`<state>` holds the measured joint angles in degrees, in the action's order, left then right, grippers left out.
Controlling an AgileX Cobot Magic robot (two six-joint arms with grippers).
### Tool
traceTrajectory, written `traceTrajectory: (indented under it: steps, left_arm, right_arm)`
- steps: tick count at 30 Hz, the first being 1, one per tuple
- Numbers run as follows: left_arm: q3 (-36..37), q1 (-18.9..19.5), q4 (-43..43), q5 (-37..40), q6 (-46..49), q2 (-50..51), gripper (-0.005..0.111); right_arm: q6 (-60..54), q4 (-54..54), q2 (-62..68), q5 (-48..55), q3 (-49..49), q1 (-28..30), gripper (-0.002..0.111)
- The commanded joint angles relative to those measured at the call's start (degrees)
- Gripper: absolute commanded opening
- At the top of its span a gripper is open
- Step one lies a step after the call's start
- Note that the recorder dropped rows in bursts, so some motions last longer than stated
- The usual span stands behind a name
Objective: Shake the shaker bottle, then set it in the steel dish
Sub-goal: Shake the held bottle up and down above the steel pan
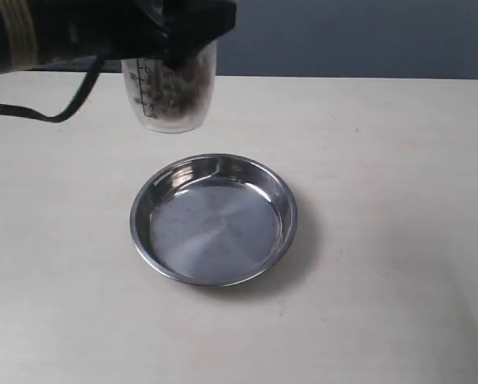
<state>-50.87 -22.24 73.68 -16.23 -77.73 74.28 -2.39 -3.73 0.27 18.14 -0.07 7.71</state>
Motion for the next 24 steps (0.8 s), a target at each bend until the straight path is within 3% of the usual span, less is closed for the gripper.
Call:
traceTrajectory:
  steps: [1,3,6,10,12,15,18,21,24]
  left_arm:
    - [7.27,-1.28,0.50,-2.44,-2.71,8.71,0.000]
    - [4.32,-0.76,0.76,-6.74,-2.74,5.67,0.000]
    - [-2.46,-0.76,1.67,-0.52,-1.55,1.45,0.000]
    - [6.58,-0.76,3.39,-2.57,-5.80,9.12,0.000]
    - [7.88,-0.16,3.16,-8.09,-7.73,12.54,0.000]
    - [2.17,2.08,3.41,-18.15,-6.26,6.66,0.000]
    - [-1.21,1.01,5.45,-8.43,-5.94,3.38,0.000]
    - [5.63,-2.97,6.80,-0.92,-5.61,9.45,0.000]
    - [3.22,-3.39,8.94,-4.43,-5.72,8.56,0.000]
  right_arm:
    - [-0.11,-0.04,-0.27,-0.69,0.07,0.20,-0.001]
    - [-0.11,-0.04,-0.27,-0.69,0.07,0.20,-0.001]
    - [-0.11,-0.04,-0.27,-0.69,0.07,0.20,-0.001]
    - [-0.11,-0.04,-0.27,-0.69,0.07,0.20,-0.001]
    - [-0.11,-0.04,-0.27,-0.69,0.07,0.20,-0.001]
    - [-0.11,-0.04,-0.27,-0.69,0.07,0.20,-0.001]
    - [-0.11,-0.04,-0.27,-0.69,0.07,0.20,-0.001]
    - [-0.11,-0.04,-0.27,-0.69,0.07,0.20,-0.001]
    - [-0.11,-0.04,-0.27,-0.69,0.07,0.20,-0.001]
